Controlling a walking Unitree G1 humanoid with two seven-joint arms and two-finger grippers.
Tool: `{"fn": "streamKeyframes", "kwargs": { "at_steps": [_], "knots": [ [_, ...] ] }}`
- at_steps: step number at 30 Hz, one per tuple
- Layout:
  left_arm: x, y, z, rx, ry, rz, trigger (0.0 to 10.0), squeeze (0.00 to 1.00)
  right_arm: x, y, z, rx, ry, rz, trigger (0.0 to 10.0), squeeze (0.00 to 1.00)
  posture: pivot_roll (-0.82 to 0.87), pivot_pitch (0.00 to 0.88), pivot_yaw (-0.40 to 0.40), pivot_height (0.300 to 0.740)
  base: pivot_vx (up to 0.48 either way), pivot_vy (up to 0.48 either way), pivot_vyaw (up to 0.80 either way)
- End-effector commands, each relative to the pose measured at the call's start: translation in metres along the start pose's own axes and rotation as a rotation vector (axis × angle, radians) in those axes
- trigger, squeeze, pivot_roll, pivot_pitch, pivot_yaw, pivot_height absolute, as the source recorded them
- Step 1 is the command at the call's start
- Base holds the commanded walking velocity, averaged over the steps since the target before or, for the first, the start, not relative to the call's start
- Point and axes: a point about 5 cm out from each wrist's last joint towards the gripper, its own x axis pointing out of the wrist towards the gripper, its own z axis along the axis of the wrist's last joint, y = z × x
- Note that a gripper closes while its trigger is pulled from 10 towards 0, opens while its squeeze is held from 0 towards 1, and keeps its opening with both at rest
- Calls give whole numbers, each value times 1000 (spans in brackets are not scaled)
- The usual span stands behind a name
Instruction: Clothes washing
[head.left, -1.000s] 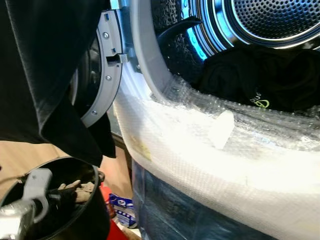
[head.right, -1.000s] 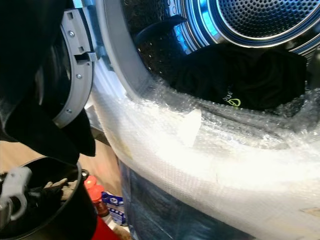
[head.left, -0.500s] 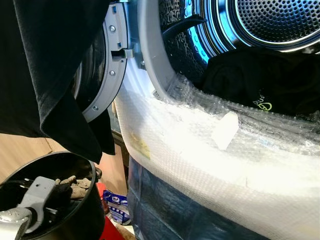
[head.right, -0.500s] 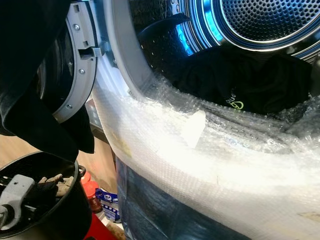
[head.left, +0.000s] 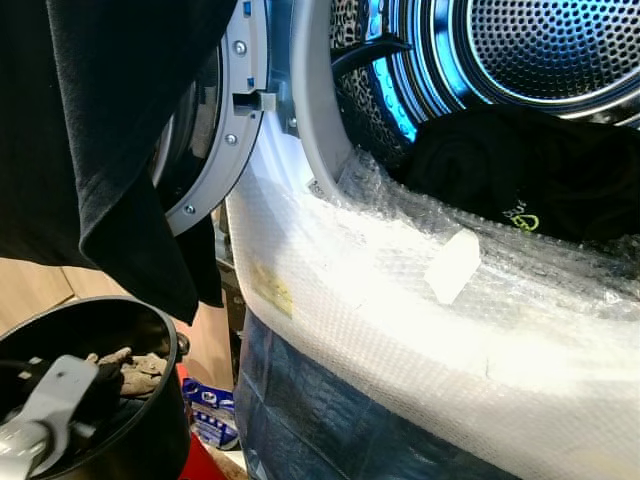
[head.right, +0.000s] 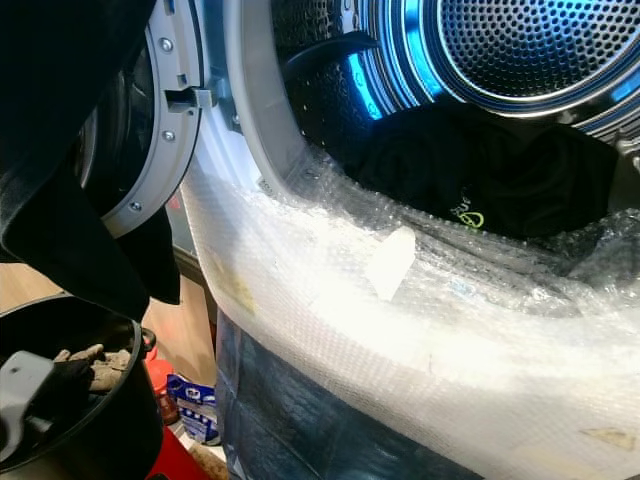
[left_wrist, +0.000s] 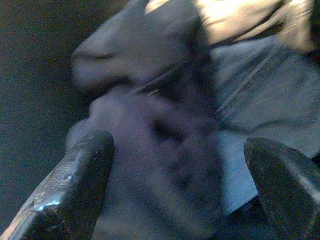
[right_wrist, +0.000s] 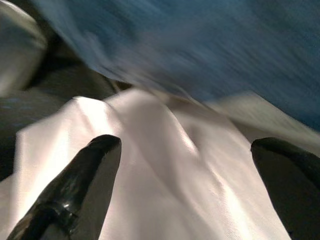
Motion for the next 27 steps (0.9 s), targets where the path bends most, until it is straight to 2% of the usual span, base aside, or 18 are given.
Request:
{"fn": "streamKeyframes", "kwargs": {
  "at_steps": [1, 4, 8, 12, 17, 20, 27],
  "knots": [
    [-5, 7, 2, 8, -1, 8, 10000, 0, -1, -3, 5, 1, -9, -8, 10000, 0, 48, 0, -51, 740, 0, 0, 0],
    [-7, 17, 15, 53, -7, 50, 10000, 0, -1, 6, 15, 10, -51, 25, 10000, 0, 86, 0, -35, 740, 0, 0, 0],
    [-7, 7, 29, 44, -54, 18, 10000, 0, -1, 6, 14, 4, -53, 5, 10000, 0, 115, 0, -49, 740, 0, 0, 0],
    [-9, 5, 30, 63, -52, 17, 10000, 0, -1, 8, 12, -3, -47, 13, 10000, 0, 94, 0, -51, 740, 0, 0, 0],
    [-3, -10, 32, 50, -63, -2, 10000, 0, -1, 6, 10, -55, -39, 25, 10000, 0, 97, 0, -84, 740, 0, 0, 0],
    [0, -17, 28, 40, -56, -15, 10000, 0, -1, -1, 12, -41, -50, -3, 10000, 0, 89, 0, -93, 740, 0, 0, 0],
    [-4, -9, 19, 35, -12, 10, 10000, 0, -2, -5, 21, -60, -79, 8, 10000, 0, 81, 0, -99, 740, 0, 0, 0]
  ]
}}
